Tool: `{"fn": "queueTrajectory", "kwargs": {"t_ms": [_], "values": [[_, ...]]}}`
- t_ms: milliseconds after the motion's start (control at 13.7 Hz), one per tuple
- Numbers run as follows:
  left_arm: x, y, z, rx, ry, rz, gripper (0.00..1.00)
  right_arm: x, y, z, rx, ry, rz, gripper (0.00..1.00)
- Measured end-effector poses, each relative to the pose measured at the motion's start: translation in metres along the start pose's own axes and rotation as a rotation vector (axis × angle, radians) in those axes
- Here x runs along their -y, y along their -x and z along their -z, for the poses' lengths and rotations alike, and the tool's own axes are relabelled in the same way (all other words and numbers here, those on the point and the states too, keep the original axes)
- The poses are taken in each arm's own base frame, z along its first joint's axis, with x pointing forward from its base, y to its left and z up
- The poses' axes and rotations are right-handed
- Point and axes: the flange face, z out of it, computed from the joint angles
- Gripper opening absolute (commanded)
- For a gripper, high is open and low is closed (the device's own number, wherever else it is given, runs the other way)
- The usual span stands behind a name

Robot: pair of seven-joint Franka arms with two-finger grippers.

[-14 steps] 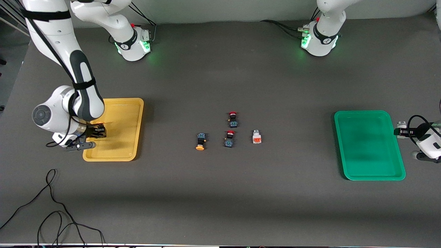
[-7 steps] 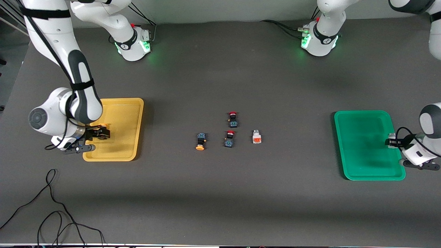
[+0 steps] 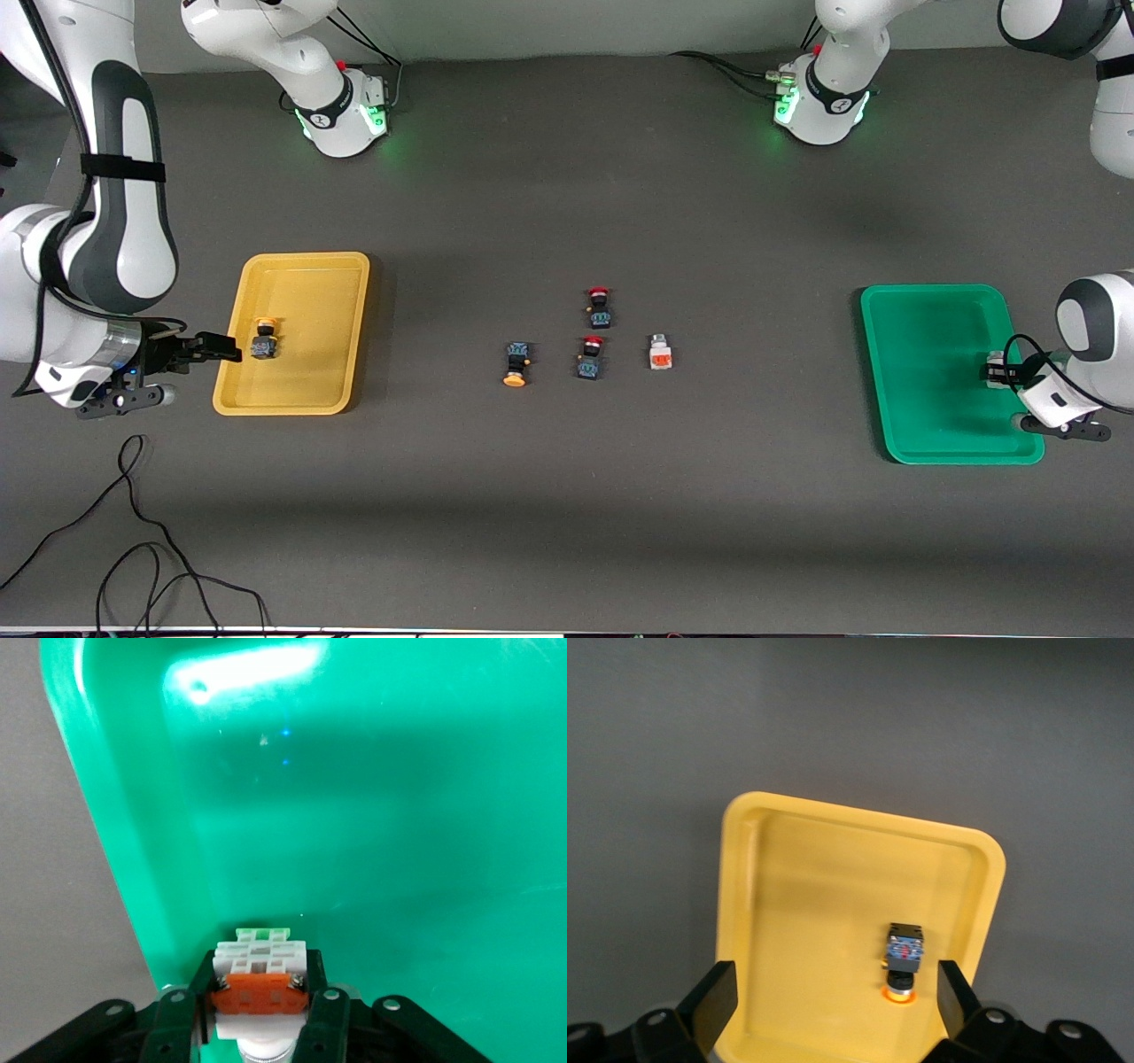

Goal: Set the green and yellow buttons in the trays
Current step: 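Move the right gripper to the second yellow button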

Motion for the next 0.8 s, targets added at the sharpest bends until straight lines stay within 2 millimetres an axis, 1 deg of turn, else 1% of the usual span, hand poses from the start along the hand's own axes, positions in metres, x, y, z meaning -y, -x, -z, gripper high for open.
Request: {"fn": "queueTrajectory", "kwargs": {"t_ms": [73,146,218,364,437,582,655,728,801], "values": [[0.000,0.000,0.000,0.000,0.000,0.006,0.00,0.020,-0.007,0.007,-0.005,0.005,-0.006,1.00],[-0.001,-0.001,0.000,0.000,0.000,0.021,0.00,0.047,-0.014,0.011,-0.008,0.010,-0.015,1.00],[-0.004,-0.002,0.000,0.000,0.000,0.035,0.00,0.079,-0.020,0.012,-0.011,0.017,-0.026,1.00],[-0.010,-0.005,0.001,-0.001,0.000,0.047,0.00,0.156,-0.030,0.009,-0.016,0.034,-0.058,1.00],[-0.011,-0.005,0.001,-0.001,-0.001,0.048,0.00,0.197,-0.034,0.005,-0.019,0.046,-0.069,1.00],[-0.013,-0.006,0.001,0.000,-0.001,0.049,0.00,0.278,-0.036,-0.013,-0.019,0.071,-0.111,1.00],[-0.013,-0.006,0.001,0.000,-0.001,0.050,0.27,0.321,-0.035,-0.025,-0.020,0.076,-0.136,1.00],[-0.013,-0.006,0.001,0.000,-0.001,0.050,0.47,0.363,-0.031,-0.038,-0.020,0.075,-0.155,1.00],[-0.013,-0.006,0.001,0.000,-0.001,0.050,0.62,0.399,-0.028,-0.051,-0.023,0.074,-0.171,1.00]]}}
